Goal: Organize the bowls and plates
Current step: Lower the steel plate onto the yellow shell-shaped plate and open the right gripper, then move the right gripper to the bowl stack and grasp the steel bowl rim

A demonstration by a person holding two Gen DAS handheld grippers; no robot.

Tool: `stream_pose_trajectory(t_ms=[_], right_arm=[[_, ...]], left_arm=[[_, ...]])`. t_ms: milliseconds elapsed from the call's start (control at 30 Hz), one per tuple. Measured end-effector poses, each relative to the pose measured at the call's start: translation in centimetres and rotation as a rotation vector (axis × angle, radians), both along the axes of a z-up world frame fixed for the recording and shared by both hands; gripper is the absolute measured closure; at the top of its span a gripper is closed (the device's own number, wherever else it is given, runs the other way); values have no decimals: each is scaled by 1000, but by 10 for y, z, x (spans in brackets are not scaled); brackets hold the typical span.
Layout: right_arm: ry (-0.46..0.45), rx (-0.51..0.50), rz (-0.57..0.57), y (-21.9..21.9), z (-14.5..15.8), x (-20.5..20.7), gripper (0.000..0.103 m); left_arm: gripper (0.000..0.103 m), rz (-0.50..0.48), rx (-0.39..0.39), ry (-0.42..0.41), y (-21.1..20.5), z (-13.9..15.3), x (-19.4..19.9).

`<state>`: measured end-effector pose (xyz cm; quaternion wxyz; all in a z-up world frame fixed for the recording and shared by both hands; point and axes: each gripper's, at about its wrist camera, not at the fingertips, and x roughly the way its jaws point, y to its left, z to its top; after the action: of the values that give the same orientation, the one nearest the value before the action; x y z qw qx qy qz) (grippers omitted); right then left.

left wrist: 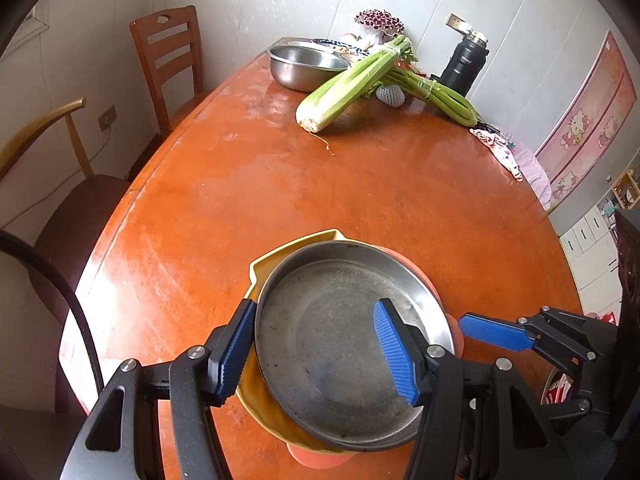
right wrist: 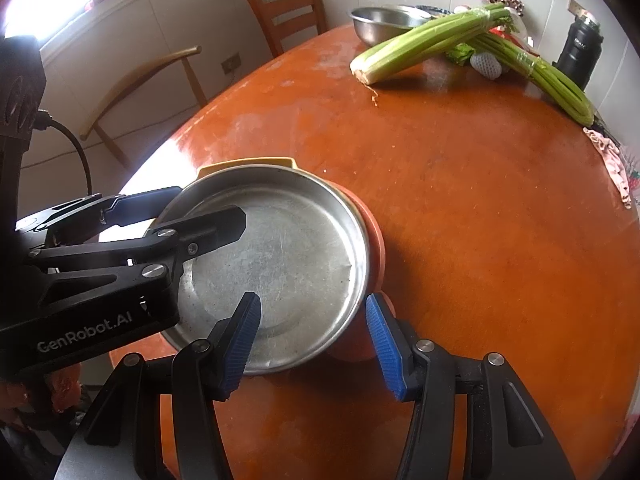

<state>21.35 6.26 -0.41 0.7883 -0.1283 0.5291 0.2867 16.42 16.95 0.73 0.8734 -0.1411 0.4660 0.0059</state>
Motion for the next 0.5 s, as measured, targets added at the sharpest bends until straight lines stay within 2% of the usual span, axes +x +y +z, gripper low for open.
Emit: stream_pose_trajectory(t_ms=[367,500], right_arm=[[-35,51,-23,-23,24,-12,46],[-77,84,-36,-41,40,-24,46]], left_arm=[[42,19,63,-43,-7,21,-15],[41,8,69,-64,-16,31,-24]])
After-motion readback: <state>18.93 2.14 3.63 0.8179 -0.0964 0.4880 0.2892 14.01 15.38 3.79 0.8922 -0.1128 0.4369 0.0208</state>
